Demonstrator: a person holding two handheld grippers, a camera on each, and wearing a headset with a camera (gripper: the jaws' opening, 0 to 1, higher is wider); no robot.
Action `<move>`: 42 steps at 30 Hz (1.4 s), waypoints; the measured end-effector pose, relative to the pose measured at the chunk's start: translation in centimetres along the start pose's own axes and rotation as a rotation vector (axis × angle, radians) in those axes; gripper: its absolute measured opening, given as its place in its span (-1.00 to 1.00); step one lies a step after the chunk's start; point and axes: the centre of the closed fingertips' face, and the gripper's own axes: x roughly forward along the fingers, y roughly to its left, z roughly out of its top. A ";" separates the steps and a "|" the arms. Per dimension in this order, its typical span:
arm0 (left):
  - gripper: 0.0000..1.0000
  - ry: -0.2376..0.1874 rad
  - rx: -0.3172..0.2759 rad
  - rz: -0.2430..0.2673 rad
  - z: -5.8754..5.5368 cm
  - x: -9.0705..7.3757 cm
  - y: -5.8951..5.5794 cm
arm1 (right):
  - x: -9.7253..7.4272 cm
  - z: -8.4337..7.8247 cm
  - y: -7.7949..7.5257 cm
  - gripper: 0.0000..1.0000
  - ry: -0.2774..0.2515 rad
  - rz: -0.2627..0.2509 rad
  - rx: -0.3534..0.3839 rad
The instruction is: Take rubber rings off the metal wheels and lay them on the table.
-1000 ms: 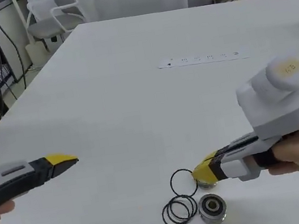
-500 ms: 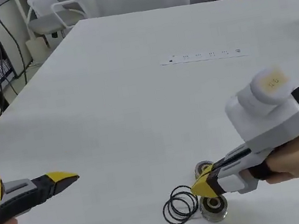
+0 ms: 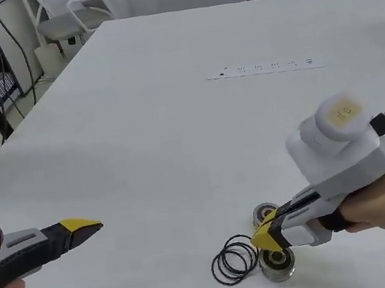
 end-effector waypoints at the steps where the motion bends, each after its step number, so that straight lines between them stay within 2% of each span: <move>1: 0.56 -0.002 -0.003 0.004 0.0 0.0 0.1 | 0.0 -0.1 -0.1 -1.00 0.003 -0.005 -0.004; 9: 0.55 0.004 -0.003 0.008 -0.3 -0.2 0.4 | 0.0 -0.2 -0.5 -1.00 0.010 -0.036 -0.025; 16: 0.55 0.013 -0.004 0.007 -0.6 -0.1 0.4 | 0.0 -0.2 -0.8 -0.90 0.011 -0.051 -0.038; 20: 0.55 0.002 -0.014 0.002 -0.3 0.0 0.2 | -0.5 0.2 -1.2 -0.86 -0.009 -0.065 -0.026; 32: 0.57 0.006 0.000 -0.006 -0.1 0.1 -0.4 | -2.6 2.0 -1.7 -0.78 -0.090 -0.096 -0.008; 37: 0.60 0.003 0.005 -0.012 0.0 0.2 -0.6 | -3.9 3.3 -1.3 -0.71 -0.143 -0.097 0.001; 42: 0.62 0.000 0.009 -0.022 0.1 0.2 -0.8 | -4.8 4.2 -0.7 -0.52 -0.190 -0.075 -0.008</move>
